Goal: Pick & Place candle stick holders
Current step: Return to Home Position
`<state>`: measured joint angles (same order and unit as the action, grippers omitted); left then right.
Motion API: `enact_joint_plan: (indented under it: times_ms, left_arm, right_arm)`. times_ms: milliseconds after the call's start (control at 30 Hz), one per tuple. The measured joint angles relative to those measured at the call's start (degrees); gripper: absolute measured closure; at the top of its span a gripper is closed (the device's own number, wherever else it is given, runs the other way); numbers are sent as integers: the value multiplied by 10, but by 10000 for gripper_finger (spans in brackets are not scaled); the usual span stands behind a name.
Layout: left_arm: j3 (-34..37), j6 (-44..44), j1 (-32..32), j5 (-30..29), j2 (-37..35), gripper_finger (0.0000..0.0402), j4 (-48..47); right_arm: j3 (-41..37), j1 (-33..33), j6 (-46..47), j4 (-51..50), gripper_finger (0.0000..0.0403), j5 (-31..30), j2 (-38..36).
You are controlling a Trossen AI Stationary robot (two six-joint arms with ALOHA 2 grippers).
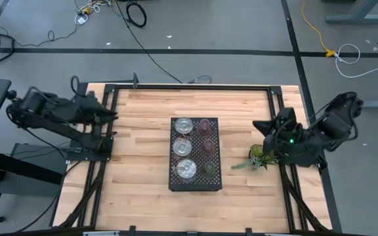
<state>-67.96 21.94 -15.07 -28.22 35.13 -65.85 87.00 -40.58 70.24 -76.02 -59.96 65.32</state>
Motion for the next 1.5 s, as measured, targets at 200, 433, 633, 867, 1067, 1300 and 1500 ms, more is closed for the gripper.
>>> enact_joint_plan:
  times_ms: [200, 433, 633, 867, 1067, 1300, 1500]
  left_arm:
    - [166, 0, 0, 38, -81, 329, 156]
    - [333, 0, 0, 44, -123, 329, 304]
    - [416, 61, 0, 25, -123, 329, 357]
    - [438, 230, 0, 25, -123, 329, 363]
    - [438, 248, 0, 24, -123, 329, 363]
    - [438, 125, 0, -48, -123, 329, 360]
    - [441, -15, 1, -130, -123, 328, 340]
  right_arm:
    - [-151, -24, 99, 46, 396, -60, -75]
    - [-332, -28, 55, 197, 396, -88, -167]
    - [-492, -28, 7, 375, 396, -94, -230]
    - [-671, -28, -77, 597, 396, -71, -252]
    - [-756, -28, -105, 674, 396, -38, -252]
    - [-772, -28, -106, 687, 396, 3, -252]
    - [-772, -27, -135, 704, 396, -29, -252]
